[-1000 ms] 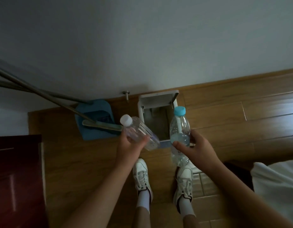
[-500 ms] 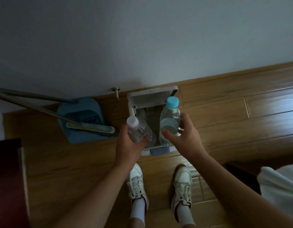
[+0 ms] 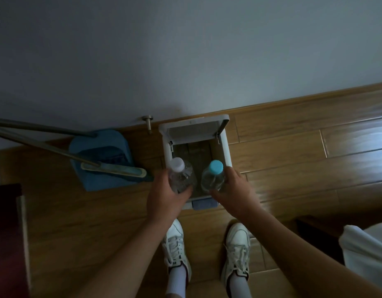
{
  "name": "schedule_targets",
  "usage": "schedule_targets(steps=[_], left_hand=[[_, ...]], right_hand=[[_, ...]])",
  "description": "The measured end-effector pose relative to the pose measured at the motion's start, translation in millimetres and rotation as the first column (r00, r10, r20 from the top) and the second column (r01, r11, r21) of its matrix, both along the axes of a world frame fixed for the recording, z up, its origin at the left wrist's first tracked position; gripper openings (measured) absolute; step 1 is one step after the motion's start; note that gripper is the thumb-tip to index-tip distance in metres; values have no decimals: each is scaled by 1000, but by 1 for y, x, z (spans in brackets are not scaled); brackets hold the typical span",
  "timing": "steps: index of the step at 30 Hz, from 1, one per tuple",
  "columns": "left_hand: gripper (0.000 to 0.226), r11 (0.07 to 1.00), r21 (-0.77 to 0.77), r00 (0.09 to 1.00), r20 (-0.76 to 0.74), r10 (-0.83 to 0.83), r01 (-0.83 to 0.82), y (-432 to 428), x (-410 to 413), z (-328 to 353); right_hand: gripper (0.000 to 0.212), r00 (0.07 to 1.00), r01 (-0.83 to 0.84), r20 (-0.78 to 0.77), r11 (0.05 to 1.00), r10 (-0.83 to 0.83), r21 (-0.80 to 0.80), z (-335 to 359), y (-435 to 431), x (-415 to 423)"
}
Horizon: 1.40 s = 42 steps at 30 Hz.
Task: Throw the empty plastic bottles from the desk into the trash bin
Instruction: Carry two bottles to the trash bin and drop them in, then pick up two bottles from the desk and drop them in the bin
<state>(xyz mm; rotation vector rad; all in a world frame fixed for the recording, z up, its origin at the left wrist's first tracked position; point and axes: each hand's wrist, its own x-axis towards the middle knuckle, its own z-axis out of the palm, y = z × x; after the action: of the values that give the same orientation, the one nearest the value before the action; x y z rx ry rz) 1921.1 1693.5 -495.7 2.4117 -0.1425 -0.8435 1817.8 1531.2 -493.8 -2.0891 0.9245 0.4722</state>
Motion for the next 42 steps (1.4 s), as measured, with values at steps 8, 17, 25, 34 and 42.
schedule_targets(steps=[8,17,25,34,42], left_hand=[[26,984,155,994,-74,-75,86,25,-13,13],[35,945,256,944,-307,-119,202,81,-35,89],[27,933,208,918,-336,-212,292,81,-48,253],[27,915,96,896,-264,-357,393,63,-46,376],[21,863,21,847,-202,-491,505,-29,-65,419]], right_hand=[[42,995,27,-96,998,-22,51,4,2,-25],[38,953,173,-274,976,-132,131,57,9,-110],[31,902,396,-224,913,-368,97,234,11,-182],[20,719,692,-65,704,-692,160,389,37,-266],[21,396,891,-3,383,-918,243,409,28,-324]])
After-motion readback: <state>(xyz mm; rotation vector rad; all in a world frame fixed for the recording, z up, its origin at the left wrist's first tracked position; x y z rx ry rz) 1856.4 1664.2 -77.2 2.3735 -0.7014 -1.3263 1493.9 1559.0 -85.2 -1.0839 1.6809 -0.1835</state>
